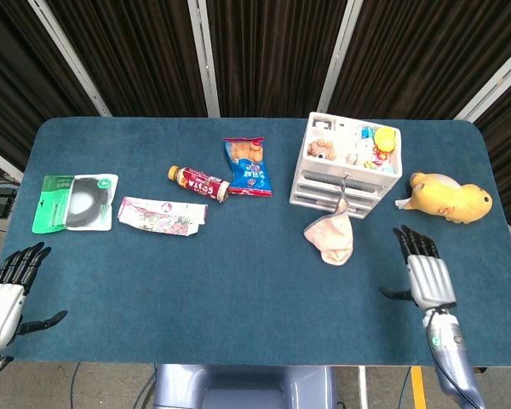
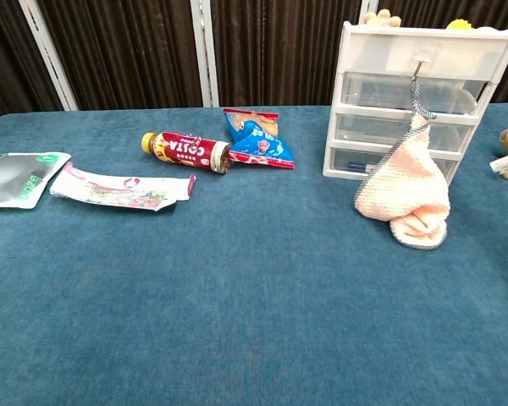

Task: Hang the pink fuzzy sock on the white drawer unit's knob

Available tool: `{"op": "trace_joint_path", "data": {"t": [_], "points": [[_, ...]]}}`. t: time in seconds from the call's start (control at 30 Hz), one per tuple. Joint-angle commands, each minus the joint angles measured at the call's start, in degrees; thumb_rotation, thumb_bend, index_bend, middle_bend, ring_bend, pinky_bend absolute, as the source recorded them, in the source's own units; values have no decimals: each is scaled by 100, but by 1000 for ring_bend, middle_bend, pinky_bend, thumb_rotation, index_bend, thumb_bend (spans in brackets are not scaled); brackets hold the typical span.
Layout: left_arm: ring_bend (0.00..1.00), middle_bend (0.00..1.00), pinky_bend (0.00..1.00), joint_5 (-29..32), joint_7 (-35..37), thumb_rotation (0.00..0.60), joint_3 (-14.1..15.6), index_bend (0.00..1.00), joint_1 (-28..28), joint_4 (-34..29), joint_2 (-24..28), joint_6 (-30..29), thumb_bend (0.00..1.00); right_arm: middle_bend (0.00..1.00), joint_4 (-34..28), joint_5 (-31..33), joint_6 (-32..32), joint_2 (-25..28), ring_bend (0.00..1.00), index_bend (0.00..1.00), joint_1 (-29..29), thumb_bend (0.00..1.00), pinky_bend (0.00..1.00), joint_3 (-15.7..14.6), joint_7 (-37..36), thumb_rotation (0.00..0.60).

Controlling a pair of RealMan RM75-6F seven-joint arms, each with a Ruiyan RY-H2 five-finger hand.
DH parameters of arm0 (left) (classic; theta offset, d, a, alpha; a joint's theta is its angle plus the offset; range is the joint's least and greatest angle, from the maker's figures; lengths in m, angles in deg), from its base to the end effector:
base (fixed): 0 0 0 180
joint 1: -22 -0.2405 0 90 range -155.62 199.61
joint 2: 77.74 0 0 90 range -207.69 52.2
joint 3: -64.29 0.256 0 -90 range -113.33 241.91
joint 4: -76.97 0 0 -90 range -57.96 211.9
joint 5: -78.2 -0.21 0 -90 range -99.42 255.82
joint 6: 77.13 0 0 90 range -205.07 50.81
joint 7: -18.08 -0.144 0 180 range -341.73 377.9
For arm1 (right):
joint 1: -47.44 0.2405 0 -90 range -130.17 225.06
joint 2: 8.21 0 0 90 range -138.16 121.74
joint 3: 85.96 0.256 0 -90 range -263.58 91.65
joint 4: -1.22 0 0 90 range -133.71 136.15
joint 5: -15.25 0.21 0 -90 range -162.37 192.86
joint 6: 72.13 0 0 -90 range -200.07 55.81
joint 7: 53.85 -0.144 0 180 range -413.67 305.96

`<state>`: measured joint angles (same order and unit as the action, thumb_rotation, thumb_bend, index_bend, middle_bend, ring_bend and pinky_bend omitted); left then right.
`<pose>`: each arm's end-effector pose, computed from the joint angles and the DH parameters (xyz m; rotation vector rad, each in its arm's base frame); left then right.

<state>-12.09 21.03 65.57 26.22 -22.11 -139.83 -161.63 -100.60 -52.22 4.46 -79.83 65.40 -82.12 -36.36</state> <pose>-0.2883 0.1600 0.1455 -1.4444 -1.0473 -0.9828 -0.2606 -0.2377 0.0943 1.4307 -1.0436 0.8161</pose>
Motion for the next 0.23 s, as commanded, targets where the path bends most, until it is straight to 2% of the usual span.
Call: {"op": "trace_joint_path", "data": {"t": [0.03,0.23], "points": [[0,0,0,-31,-93,600,-7,0,-10,53,-23,-47,0,0,316,-1157,809,349,0,0,-489,10,81,-544,111,600],[0,0,0,-68,-129,600,-24,0,-59,136,-67,-178,0,0,668,-1924,1470,512,0,0,-900,11,77,-763,-295,600]]}}
